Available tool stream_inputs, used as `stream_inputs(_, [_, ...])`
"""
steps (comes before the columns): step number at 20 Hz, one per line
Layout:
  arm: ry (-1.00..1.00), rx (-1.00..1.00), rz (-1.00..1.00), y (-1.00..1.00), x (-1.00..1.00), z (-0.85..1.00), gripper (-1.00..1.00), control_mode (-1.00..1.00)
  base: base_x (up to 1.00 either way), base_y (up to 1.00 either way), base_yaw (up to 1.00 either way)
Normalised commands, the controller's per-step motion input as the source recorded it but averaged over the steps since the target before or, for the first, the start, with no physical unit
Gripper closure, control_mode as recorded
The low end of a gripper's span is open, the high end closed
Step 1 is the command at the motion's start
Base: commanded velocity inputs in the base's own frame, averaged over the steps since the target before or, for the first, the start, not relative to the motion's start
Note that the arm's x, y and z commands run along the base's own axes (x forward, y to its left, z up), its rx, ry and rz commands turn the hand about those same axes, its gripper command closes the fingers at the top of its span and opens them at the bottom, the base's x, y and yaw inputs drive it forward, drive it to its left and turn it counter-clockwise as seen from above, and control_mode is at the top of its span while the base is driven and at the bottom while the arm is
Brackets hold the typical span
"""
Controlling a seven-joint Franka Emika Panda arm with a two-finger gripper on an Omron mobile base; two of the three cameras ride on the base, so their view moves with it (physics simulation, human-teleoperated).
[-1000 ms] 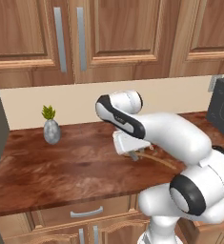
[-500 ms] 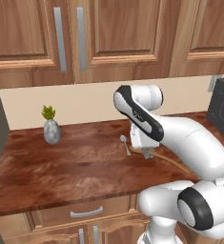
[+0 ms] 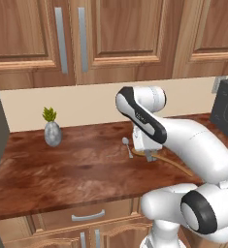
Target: Organize the utensils by type. Pick up the wooden spoons from the counter and place them in the open cabinet. Then pick up the metallic utensils from the counter and place them in the open drawer.
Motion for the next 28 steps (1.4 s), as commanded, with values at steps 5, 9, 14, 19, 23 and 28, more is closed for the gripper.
stream_inputs(5, [-0.05,0.0,0.0,0.0,-0.17,0.0,1.0,1.0,-0.24,0.0,0.0])
stream_inputs(9, [0.0,0.0,0.0,0.0,0.0,0.0,1.0,1.0,-0.71,-0.04,0.0])
stream_inputs(14, [0.0,0.0,0.0,0.0,0.0,0.0,1.0,1.0,-0.74,-0.18,-0.06])
stream_inputs(19, [0.0,0.0,0.0,0.0,0.0,0.0,1.0,1.0,-0.61,-0.2,-0.1])
stream_inputs(23, [0.0,0.0,0.0,0.0,0.0,0.0,1.0,1.0,-0.32,-0.09,-0.42])
stream_inputs(28, [0.0,0.0,0.0,0.0,0.0,0.0,1.0,1.0,-0.19,-0.02,-0.64])
